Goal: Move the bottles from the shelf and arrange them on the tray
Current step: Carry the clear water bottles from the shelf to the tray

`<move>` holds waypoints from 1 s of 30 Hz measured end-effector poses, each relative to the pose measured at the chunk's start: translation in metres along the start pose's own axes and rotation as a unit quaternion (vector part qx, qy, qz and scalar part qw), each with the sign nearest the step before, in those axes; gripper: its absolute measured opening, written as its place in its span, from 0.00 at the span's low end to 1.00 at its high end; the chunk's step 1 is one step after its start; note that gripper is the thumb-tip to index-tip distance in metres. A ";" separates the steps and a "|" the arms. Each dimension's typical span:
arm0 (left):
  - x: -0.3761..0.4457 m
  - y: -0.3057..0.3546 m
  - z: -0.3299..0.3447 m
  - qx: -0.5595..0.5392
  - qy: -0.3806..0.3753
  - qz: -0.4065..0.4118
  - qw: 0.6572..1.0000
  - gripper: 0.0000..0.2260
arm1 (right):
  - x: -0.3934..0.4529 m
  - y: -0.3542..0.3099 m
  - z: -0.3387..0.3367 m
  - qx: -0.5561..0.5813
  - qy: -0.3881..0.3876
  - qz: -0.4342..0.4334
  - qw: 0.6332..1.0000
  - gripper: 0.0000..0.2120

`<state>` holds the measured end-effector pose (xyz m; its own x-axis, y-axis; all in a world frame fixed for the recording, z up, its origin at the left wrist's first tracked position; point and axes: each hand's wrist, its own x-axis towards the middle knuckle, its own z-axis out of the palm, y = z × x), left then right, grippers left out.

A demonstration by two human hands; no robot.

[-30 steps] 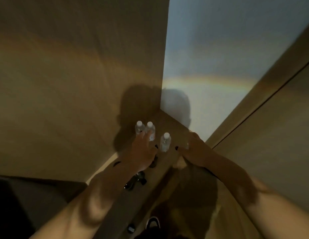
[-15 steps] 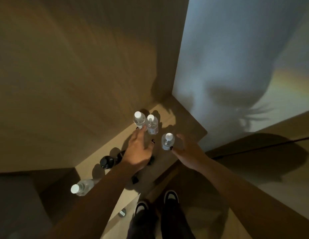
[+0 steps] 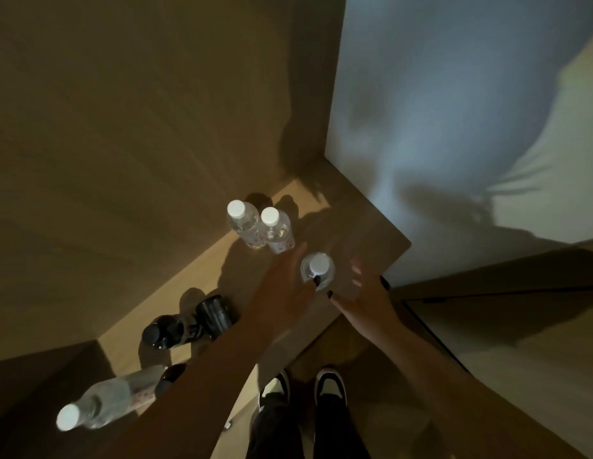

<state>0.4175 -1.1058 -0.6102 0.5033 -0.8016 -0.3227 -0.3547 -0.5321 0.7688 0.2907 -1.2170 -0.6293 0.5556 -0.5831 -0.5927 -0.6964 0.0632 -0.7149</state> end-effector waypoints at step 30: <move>0.024 0.024 -0.092 -0.431 -0.038 0.002 0.901 0.34 | -0.023 -0.030 0.004 0.020 0.010 -0.239 0.971 0.28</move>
<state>0.4937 -1.1124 -0.5482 0.4371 -0.8365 -0.3306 0.4045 -0.1455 0.9029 0.3004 -1.2026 -0.5962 0.8017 -0.5693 -0.1823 -0.3429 -0.1882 -0.9203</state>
